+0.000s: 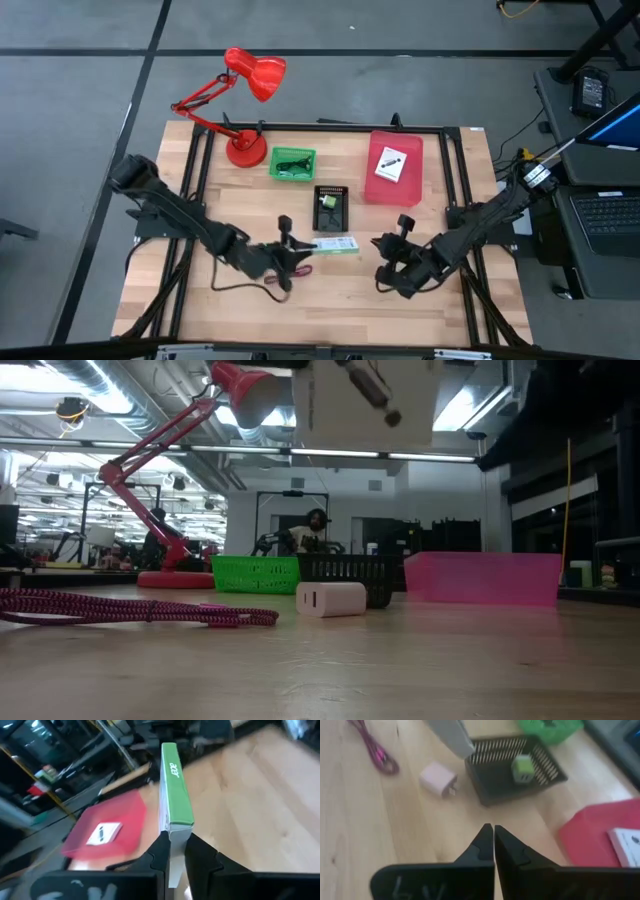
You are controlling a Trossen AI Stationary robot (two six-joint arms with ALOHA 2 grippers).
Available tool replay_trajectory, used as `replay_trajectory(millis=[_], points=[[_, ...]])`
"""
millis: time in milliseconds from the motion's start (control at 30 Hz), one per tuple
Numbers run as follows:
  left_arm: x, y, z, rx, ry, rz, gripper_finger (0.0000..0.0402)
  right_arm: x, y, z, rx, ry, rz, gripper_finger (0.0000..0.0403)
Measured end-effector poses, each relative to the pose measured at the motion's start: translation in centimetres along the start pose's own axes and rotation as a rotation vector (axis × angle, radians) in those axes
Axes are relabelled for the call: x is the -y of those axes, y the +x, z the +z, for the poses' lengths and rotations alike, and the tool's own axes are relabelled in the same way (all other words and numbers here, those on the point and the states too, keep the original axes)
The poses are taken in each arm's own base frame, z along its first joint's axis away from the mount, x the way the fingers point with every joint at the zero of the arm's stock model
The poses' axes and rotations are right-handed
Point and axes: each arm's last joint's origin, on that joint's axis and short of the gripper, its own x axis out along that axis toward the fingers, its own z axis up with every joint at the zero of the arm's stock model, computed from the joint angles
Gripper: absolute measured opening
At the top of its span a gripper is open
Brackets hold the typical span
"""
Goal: Pick and place items into bin
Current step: Put the white card reader box into the pink bin
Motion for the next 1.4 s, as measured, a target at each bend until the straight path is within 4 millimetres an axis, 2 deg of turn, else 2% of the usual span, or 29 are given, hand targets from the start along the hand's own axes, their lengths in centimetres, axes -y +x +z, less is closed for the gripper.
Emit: replay_trajectory(millis=[200, 333, 600, 833, 967, 1200, 1400], points=[[-2.7, -1.1, -3.6, 0.130, -0.130, -0.046, 0.0032, -0.6, -0.2, 0.3, 0.105, 0.049, 0.005, 0.0000], [-4.0, -1.4, -5.0, 0.146, -0.187, -0.085, 0.0032, -1.2, 0.4, 0.1, 0.178, 0.045, 0.050, 0.0000], [-6.6, -0.6, -5.9, 0.153, -0.293, -0.145, 0.0032, -1.2, 2.2, 0.5, 0.395, 0.002, 0.113, 0.0000], [-8.8, 0.4, -7.1, 0.103, -0.360, -0.216, 0.0032, -0.2, 3.5, 1.1, 0.436, -0.011, 0.152, 0.0004], [-10.0, -0.2, -7.1, 0.106, -0.367, -0.228, 0.0032, 0.2, 3.9, 1.4, 0.438, -0.025, 0.136, 0.0033], [-11.2, -2.0, -6.9, 0.095, -0.367, -0.246, 0.0032, 1.5, 4.0, 2.6, 0.461, -0.011, 0.100, 0.0114], [-11.2, -2.2, -6.7, 0.124, -0.324, -0.302, 0.0032, 2.6, 5.5, 3.8, 0.470, 0.010, 0.241, 0.0161]])
